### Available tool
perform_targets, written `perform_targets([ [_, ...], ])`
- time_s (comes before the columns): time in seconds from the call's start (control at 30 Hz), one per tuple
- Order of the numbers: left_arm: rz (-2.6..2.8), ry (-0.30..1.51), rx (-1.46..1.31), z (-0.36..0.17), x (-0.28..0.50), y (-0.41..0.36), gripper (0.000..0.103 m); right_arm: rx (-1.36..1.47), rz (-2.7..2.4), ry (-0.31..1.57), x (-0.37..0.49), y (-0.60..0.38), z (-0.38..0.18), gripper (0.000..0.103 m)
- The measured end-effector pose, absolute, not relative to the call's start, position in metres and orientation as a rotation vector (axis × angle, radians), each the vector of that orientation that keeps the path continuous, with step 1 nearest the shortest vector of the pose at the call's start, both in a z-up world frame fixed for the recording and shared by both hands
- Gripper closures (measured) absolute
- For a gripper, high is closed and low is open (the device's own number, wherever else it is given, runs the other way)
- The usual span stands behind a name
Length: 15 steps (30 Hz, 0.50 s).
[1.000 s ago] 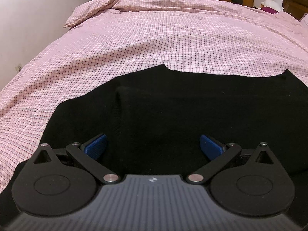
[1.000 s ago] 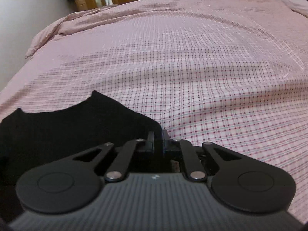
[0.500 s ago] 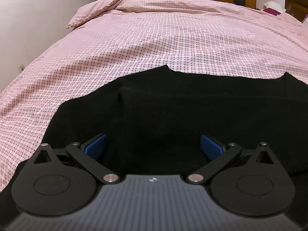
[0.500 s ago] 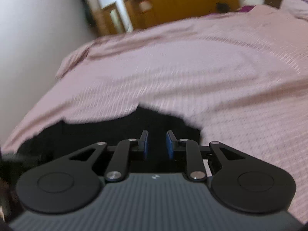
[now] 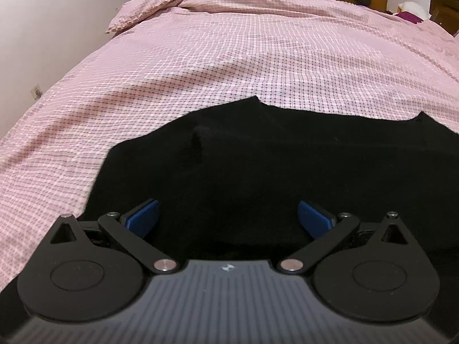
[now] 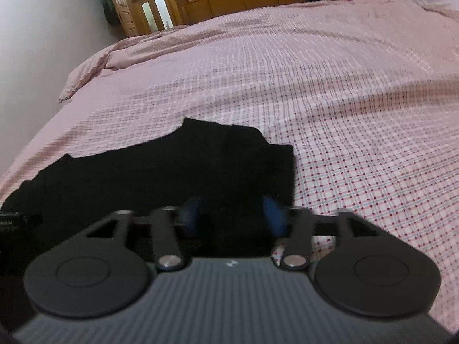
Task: Fold small clothes
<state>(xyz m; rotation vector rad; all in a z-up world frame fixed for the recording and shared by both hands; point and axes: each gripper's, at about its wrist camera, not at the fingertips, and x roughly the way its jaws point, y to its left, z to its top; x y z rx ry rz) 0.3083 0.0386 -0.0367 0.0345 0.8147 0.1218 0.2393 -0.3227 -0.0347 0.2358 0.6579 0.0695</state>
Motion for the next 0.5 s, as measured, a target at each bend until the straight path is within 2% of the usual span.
perform_targets([
  [0.5,0.15,0.773,-0.029,0.012,0.246,0.063,0.0,0.142,0.209,0.581,0.177,-0.279,0.025,0.039],
])
